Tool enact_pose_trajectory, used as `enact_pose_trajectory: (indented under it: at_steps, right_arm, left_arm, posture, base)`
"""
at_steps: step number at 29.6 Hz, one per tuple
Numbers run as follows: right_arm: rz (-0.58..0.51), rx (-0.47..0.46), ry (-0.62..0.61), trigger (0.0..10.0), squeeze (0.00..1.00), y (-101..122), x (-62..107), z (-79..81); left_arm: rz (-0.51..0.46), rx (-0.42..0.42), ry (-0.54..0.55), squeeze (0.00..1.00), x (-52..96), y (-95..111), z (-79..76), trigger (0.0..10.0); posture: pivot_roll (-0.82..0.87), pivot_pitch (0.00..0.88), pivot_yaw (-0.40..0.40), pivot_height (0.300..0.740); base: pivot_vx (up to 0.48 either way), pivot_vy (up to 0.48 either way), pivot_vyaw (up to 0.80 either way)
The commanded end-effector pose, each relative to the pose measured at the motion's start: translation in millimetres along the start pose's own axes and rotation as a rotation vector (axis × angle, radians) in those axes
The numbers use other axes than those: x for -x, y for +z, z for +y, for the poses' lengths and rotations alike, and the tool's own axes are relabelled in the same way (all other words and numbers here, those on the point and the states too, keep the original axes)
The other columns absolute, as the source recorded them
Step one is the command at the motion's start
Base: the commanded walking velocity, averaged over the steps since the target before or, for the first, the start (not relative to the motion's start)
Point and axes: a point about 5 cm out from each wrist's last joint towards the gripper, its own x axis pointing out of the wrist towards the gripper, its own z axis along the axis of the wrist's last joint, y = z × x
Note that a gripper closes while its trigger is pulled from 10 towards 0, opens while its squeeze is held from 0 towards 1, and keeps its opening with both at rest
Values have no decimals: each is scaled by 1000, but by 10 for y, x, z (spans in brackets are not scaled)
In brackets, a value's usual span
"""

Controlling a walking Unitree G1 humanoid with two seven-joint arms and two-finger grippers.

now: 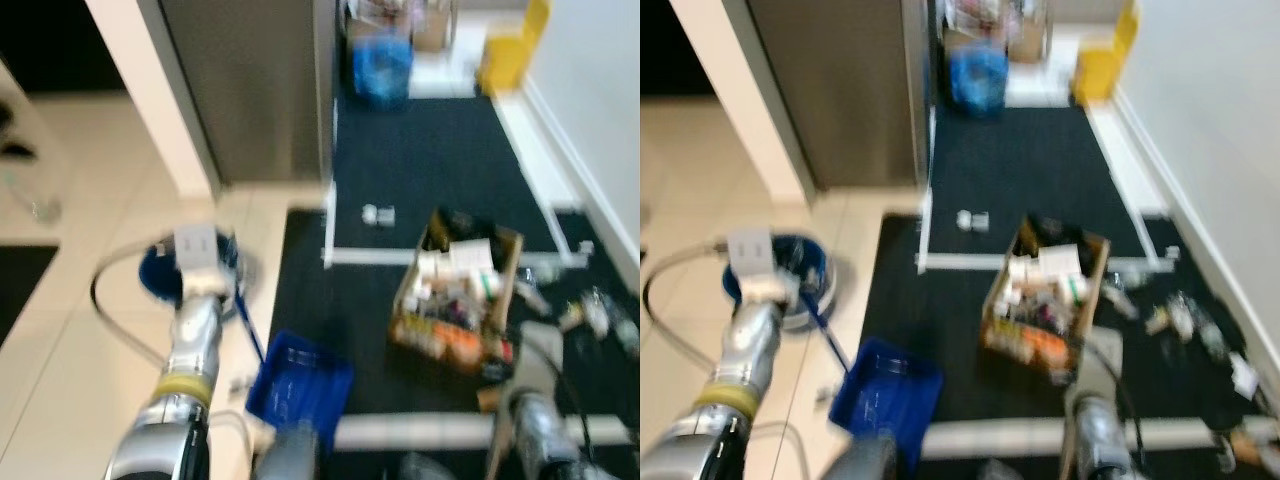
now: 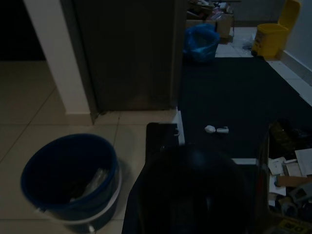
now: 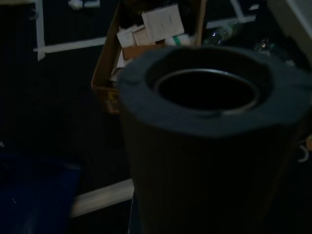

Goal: Sweep floor

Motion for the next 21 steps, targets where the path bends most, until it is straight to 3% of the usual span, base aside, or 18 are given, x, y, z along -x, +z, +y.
enact_pose_trajectory:
  at_steps: [1, 7, 9, 13, 16, 19, 21]
  right_arm:
    - [-31, 12, 9, 10000, 0, 58, -15, 10]
    - [-181, 24, 27, 10000, 0, 389, -95, 53]
    - [-181, 24, 27, 10000, 0, 389, -95, 53]
    - [-320, 53, 34, 10000, 0, 732, -154, 139]
    - [-361, 86, 28, 10000, 0, 843, -169, 160]
    - [-409, 239, -14, 10000, 0, 999, -193, 177]
    - [-434, 278, -28, 10000, 0, 1061, -197, 193]
  left_arm:
    - [-2, 12, -4, 0, 13, -19, -15, 10000]
    - [-2, 41, -61, 0, 11, -26, -73, 10000]
    - [-2, 41, -61, 0, 11, -26, -73, 10000]
    - [8, 48, -137, 0, 19, -42, -139, 10000]
    - [6, 63, -139, 0, 17, -41, -148, 10000]
    - [1, 74, -137, 0, 13, -36, -154, 10000]
    - [-1, 76, -136, 0, 13, -32, -154, 10000]
  posture:
    - [165, 13, -27, 740]
    - [156, 19, -18, 740]
    - [156, 19, -18, 740]
    - [153, 18, -17, 740]
    - [152, 17, -15, 740]
    - [154, 16, -17, 740]
    - [155, 17, -18, 740]
  base:
    - [0, 0, 0]
    - [0, 0, 0]
    - [0, 0, 0]
    - [0, 0, 0]
    - [0, -458, 0]
    - [0, -454, 0]
    - [0, -454, 0]
